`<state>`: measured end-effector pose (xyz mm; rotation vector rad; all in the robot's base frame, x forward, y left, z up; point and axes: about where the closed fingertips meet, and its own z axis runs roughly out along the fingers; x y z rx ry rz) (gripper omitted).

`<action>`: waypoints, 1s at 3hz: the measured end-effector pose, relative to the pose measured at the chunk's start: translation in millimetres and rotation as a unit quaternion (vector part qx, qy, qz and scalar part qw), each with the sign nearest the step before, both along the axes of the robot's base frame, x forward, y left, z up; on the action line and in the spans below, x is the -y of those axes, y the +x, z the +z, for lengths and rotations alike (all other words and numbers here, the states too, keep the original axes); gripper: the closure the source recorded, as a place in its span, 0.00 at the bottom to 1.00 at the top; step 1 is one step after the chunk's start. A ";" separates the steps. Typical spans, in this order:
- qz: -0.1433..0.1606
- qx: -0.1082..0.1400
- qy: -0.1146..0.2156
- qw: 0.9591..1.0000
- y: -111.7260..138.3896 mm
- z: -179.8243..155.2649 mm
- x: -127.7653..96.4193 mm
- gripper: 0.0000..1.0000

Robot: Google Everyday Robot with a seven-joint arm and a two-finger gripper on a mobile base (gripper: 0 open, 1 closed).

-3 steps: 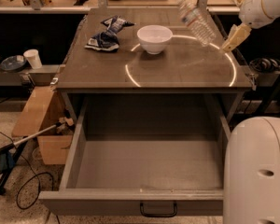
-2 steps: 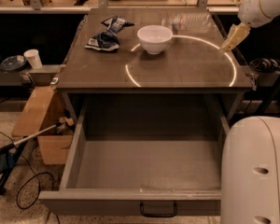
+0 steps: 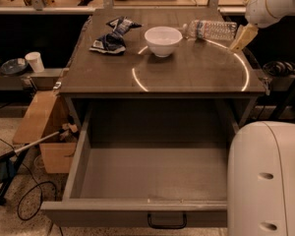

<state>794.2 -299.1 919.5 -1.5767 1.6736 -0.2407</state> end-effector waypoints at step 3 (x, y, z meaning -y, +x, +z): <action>-0.003 0.003 0.000 1.000 18.0 -17.2 -7.8 0.00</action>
Offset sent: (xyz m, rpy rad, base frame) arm 0.0493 -0.0247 0.0249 0.0221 0.0186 0.0119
